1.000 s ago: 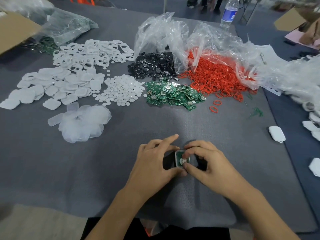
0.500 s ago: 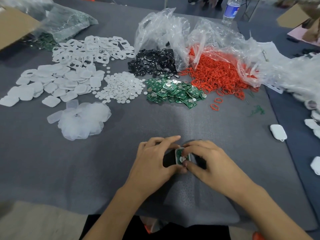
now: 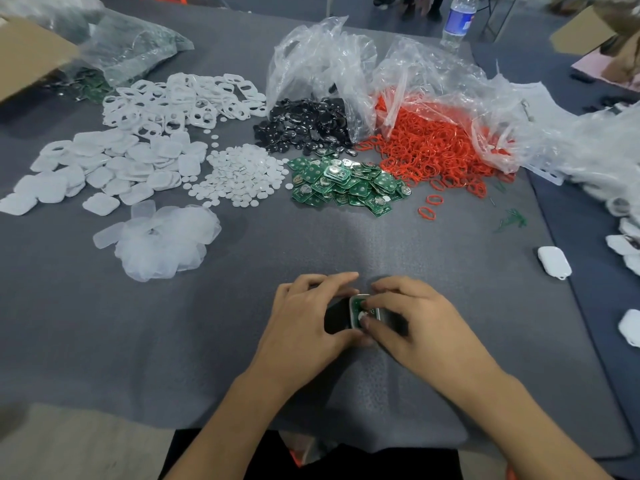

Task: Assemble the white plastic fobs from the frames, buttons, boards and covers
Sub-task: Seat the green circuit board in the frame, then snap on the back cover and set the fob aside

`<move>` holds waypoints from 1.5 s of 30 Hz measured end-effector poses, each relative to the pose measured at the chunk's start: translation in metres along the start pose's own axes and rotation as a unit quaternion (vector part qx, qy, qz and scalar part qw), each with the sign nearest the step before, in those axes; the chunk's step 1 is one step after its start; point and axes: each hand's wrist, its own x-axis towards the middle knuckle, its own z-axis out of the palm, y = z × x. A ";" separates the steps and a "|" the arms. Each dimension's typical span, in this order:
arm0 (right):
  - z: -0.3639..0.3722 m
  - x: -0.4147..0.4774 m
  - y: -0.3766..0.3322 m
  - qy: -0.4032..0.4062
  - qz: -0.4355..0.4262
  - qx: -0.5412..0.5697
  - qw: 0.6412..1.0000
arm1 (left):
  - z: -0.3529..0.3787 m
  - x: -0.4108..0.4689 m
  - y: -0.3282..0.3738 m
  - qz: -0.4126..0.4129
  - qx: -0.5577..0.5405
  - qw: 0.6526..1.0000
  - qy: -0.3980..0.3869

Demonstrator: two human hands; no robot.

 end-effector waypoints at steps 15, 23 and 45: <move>0.010 -0.001 0.004 0.048 -0.013 0.023 0.998 | -0.003 0.000 0.002 0.016 0.011 1.000 -0.014; 0.003 -0.005 0.000 0.035 -0.027 0.034 0.998 | -0.004 -0.001 0.004 0.028 0.007 0.999 -0.023; 0.103 0.138 -0.179 -0.006 -0.005 0.210 0.978 | -0.125 -0.013 -0.080 -0.188 -0.036 0.911 0.365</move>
